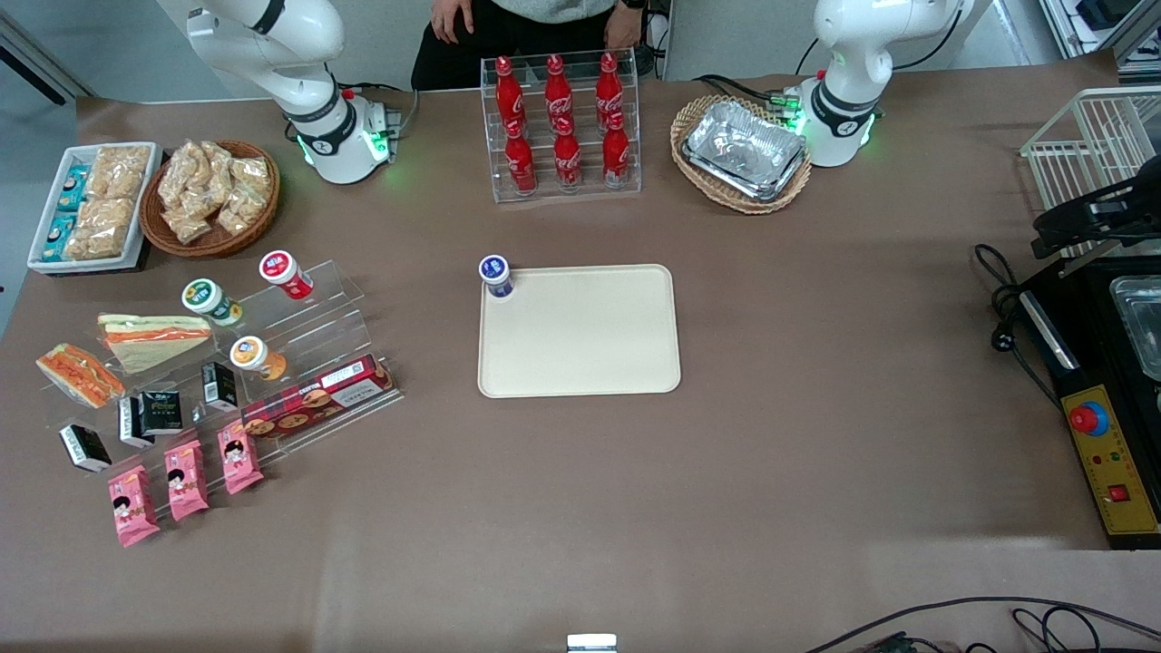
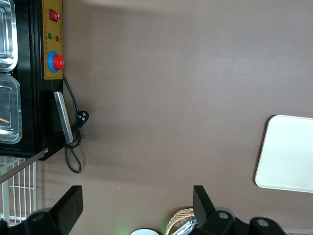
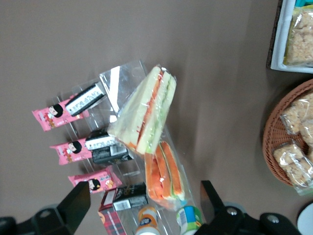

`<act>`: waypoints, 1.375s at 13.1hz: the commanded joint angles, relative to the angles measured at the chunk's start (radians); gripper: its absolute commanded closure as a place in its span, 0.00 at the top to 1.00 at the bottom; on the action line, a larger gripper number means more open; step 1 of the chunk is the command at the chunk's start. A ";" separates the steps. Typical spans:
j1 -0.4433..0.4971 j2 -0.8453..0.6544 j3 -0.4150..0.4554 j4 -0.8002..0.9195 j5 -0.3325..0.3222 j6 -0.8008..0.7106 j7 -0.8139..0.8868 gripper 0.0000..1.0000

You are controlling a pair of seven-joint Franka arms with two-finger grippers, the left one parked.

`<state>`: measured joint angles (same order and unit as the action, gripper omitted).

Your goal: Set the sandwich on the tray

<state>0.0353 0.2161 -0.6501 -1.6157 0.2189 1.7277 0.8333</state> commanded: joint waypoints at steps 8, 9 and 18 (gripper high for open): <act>-0.047 0.078 -0.002 0.008 0.102 0.032 0.073 1.00; -0.051 0.083 -0.002 0.007 0.105 0.033 0.073 1.00; -0.078 0.135 -0.002 -0.069 0.188 0.144 0.003 1.00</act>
<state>-0.0391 0.3318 -0.6512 -1.6818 0.3590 1.8363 0.8598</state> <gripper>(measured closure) 0.000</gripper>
